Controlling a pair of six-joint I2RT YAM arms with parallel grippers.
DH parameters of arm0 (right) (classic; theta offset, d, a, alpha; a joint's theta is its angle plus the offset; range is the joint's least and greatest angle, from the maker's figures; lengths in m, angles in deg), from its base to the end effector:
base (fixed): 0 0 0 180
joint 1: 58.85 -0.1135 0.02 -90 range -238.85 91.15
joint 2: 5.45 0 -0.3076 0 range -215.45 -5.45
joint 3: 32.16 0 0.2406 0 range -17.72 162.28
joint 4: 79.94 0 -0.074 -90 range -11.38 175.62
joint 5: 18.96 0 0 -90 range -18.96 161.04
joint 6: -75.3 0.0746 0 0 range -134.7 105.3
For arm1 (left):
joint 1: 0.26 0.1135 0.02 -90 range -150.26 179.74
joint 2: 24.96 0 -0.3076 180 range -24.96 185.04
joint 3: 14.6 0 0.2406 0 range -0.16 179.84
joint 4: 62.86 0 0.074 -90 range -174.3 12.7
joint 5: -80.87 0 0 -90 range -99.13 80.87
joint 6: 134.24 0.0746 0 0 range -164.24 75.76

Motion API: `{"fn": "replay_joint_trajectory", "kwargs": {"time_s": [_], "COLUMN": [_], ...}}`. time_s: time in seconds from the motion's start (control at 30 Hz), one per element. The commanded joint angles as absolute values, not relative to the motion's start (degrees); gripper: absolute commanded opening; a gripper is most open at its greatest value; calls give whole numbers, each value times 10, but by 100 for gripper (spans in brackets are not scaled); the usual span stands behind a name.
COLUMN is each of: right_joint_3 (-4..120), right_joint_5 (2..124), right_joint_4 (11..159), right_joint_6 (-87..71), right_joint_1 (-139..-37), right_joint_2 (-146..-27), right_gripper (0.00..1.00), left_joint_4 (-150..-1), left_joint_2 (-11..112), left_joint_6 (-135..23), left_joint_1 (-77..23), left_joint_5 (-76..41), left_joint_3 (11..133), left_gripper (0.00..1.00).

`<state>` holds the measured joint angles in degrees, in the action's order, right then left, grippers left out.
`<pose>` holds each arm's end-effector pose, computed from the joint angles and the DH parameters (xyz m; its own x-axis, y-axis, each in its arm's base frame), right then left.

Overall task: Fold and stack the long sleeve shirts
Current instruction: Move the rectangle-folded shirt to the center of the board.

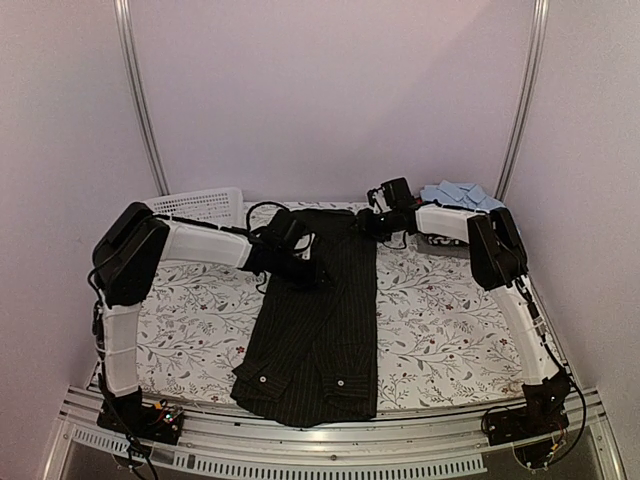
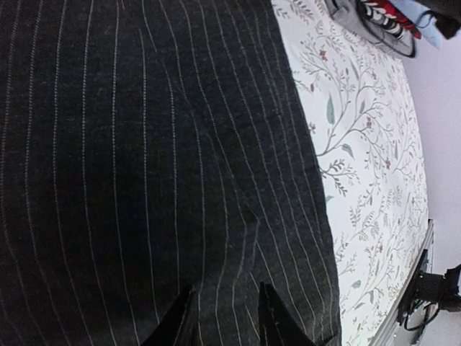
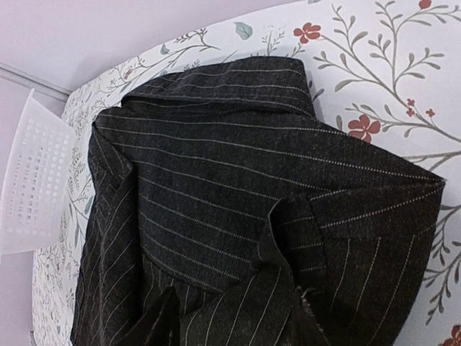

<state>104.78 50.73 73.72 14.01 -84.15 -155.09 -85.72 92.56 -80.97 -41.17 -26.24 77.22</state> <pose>0.5603 0.2935 0.1254 -0.8091 0.1159 -0.5762 -0.2917 0.7719 0.5649 0.3447 -0.3277 0.1730 -0.9164 0.0378 -0.3985 0.2808 0.7703 -0.5726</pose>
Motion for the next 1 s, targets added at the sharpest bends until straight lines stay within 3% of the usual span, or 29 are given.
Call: {"fn": "replay_joint_trajectory", "kwargs": {"time_s": [0.0,0.17,0.53,0.77,0.97], "right_joint_3": [993,833,506,392,327], "right_joint_5": [533,579,626,644,646], "right_joint_4": [704,709,743,726,716], "right_joint_6": [110,90,122,160,195], "right_joint_1": [-854,-879,-926,-954,-992], "right_joint_2": [-1423,-1291,-983,-878,-847], "right_gripper": [57,76,99,99,99], "left_joint_4": [-824,-825,-862,-926,-940], "left_joint_2": [990,1051,1200,1259,1142], "left_joint_6": [-825,-838,-849,-815,-784], "left_joint_1": [-405,-392,-348,-333,-342], "left_joint_5": [-257,-255,-290,-335,-364], "left_joint_3": [818,864,1063,1215,1178], "left_gripper": [28,28,29,30,38]}}
